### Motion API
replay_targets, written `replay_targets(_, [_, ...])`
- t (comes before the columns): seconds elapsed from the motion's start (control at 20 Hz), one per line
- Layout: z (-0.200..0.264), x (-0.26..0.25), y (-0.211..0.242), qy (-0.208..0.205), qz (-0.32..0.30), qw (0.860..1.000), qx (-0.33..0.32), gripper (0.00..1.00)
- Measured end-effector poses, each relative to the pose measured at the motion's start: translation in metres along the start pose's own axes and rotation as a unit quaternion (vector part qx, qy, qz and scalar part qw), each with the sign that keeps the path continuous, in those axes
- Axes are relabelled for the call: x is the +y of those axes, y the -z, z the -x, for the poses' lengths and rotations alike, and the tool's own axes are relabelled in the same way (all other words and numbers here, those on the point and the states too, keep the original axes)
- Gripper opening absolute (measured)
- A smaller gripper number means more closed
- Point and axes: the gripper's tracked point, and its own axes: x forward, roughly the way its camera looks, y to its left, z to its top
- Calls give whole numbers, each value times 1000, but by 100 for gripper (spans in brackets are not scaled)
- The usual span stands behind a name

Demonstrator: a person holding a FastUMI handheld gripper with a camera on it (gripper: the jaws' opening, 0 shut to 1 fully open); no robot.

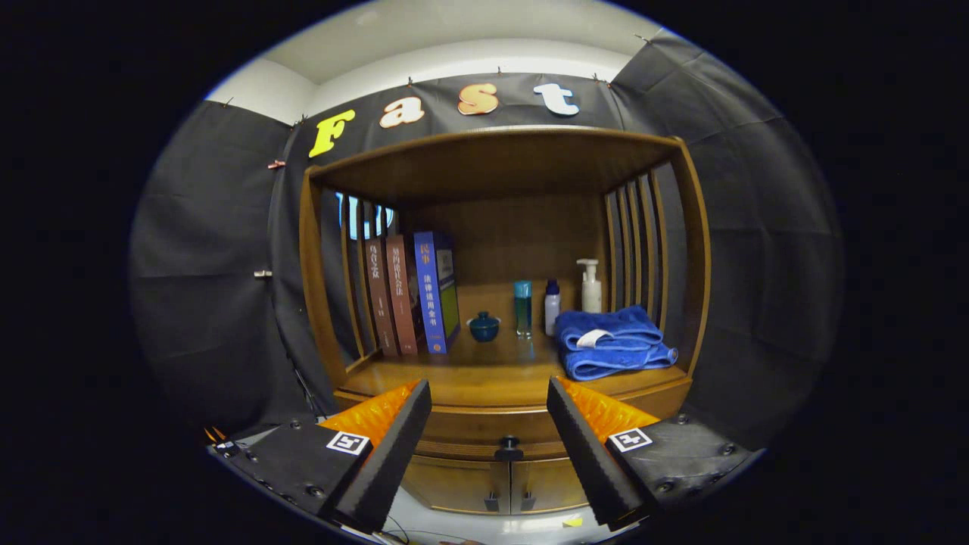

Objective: Pull open the drawer, take out the items inside it, and place them on the countertop above the cabinet.

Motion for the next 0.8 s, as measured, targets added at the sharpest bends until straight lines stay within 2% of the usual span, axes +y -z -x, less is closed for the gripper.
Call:
replay_targets(0.65, [-82, -17, 133, 24, -8, 990, 136, 98])
replay_targets(0.75, [-91, -18, 148, 28, -13, 988, 154, 95])
replay_targets(0.8, [-94, -19, 153, 29, -14, 986, 161, 89])
